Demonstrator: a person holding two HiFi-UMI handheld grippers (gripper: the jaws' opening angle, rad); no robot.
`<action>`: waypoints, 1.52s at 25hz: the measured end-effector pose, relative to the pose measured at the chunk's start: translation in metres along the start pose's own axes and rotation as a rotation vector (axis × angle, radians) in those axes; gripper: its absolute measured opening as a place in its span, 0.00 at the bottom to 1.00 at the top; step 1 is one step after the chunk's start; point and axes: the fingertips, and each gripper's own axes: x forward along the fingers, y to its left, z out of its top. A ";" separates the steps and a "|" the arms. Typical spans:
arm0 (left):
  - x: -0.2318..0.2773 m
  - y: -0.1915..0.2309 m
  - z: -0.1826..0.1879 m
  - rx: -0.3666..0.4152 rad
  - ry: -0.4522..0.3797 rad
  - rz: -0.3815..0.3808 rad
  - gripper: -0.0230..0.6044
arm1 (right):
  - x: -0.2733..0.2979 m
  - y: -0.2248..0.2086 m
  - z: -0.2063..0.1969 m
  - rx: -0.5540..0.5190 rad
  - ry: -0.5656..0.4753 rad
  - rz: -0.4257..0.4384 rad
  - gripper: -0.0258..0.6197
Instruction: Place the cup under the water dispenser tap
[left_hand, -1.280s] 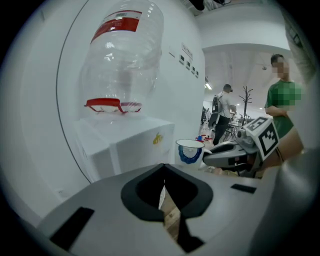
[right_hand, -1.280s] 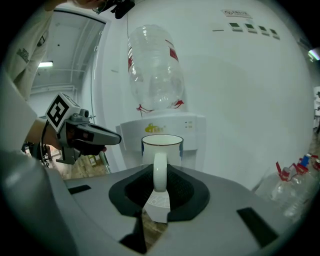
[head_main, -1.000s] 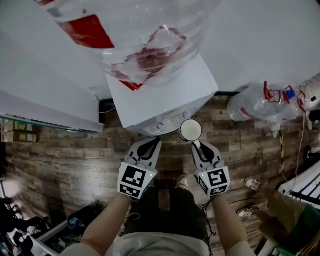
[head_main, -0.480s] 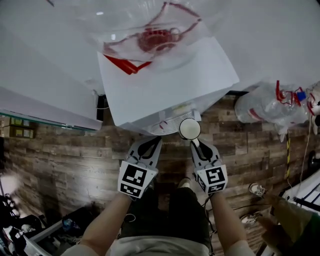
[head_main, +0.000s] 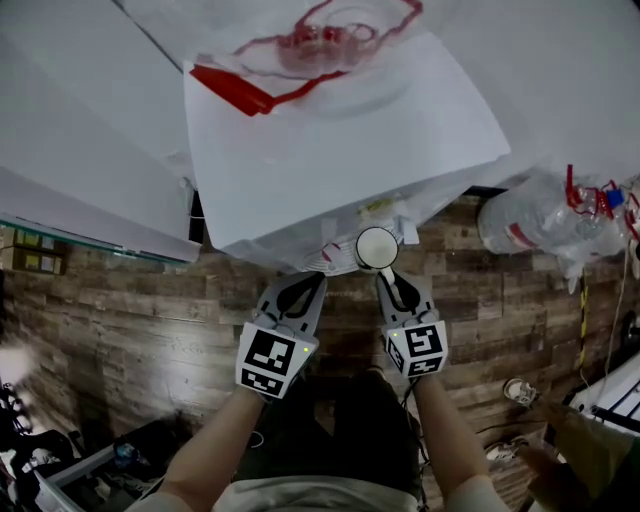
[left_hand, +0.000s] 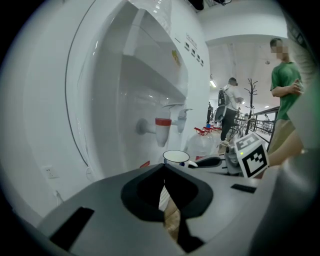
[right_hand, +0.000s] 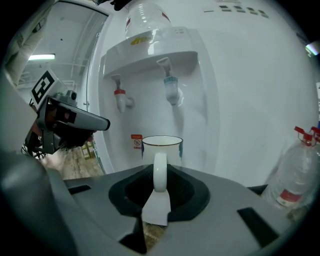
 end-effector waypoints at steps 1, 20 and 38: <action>0.001 0.001 -0.002 0.002 -0.001 0.000 0.05 | 0.003 0.000 -0.002 -0.003 -0.002 -0.002 0.14; 0.005 -0.001 -0.011 -0.019 0.037 -0.027 0.05 | 0.021 -0.012 -0.018 0.062 0.064 0.018 0.32; -0.058 -0.014 0.055 -0.086 0.103 -0.034 0.05 | -0.056 -0.009 0.084 0.162 0.098 0.009 0.30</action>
